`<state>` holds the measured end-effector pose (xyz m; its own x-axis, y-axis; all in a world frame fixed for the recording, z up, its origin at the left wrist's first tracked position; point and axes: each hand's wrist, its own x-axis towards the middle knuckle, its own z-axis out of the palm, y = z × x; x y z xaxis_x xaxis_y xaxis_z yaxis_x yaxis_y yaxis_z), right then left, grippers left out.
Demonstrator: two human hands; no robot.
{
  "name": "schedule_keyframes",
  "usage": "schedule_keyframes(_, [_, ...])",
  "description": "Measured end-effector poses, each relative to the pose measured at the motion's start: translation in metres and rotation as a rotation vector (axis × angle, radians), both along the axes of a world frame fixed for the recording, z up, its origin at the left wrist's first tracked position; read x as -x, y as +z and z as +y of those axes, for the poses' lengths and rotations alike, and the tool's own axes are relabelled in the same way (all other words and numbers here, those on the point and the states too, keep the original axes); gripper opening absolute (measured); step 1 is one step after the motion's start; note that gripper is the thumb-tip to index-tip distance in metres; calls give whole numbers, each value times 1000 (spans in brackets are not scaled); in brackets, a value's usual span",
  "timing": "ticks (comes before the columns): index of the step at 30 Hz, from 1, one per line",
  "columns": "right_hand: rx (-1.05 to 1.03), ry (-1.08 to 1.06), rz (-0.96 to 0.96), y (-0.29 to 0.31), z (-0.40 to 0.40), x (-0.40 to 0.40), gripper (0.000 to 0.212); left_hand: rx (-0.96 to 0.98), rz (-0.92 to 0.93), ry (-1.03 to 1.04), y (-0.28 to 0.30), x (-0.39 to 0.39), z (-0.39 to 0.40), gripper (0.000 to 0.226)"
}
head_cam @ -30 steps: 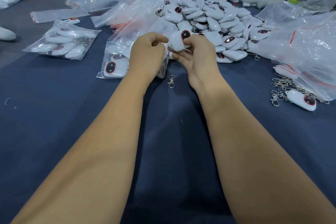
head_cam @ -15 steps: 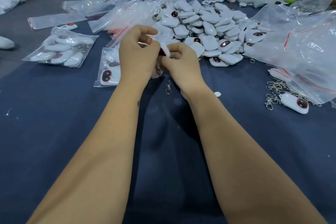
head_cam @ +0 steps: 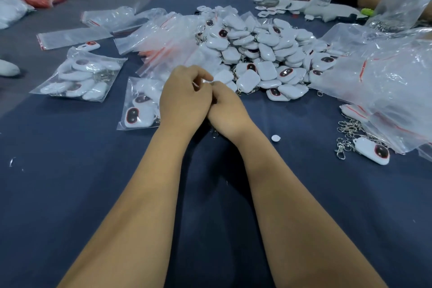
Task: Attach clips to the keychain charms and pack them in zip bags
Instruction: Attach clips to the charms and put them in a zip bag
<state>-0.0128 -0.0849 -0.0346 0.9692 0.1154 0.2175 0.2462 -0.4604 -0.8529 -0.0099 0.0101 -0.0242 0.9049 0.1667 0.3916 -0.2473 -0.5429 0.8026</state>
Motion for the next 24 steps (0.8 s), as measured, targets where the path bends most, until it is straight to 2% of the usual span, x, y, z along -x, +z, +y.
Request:
schedule_keyframes(2, [73, 46, -8, 1, -1, -1, 18, -97, 36, 41, -5, -3, 4, 24])
schedule_keyframes(4, [82, -11, -58, 1, 0, -2, 20, -191, 51, 99, -7, -7, 9, 26])
schedule_keyframes(6, [59, -144, -141, 2, -1, -2, 25, -257, 56, 161, -7, -9, 14, 29])
schedule_keyframes(8, [152, -331, -215, 3, -12, -7, 36, -206, 5, 227, -7, -9, 19, 31])
schedule_keyframes(11, [451, -477, -118, 1, -29, -12, 57, -53, -240, 262, -1, -6, 25, 36])
schedule_keyframes(13, [599, -464, 19, -2, -32, -11, 64, -69, -443, 270, 4, -1, 24, 39])
schedule_keyframes(15, [640, -448, 65, -4, -32, -10, 64, -103, -548, 256, 4, 2, 18, 39])
schedule_keyframes(17, [627, -485, 23, -5, -33, -10, 60, -72, -472, 180, 1, 1, 13, 37])
schedule_keyframes(21, [601, -538, -22, -7, -32, -9, 41, 69, -41, 61, -8, -8, 15, 41])
schedule_keyframes(24, [571, -530, -5, -7, -32, -11, 28, 63, -22, 120, -11, -10, 18, 40])
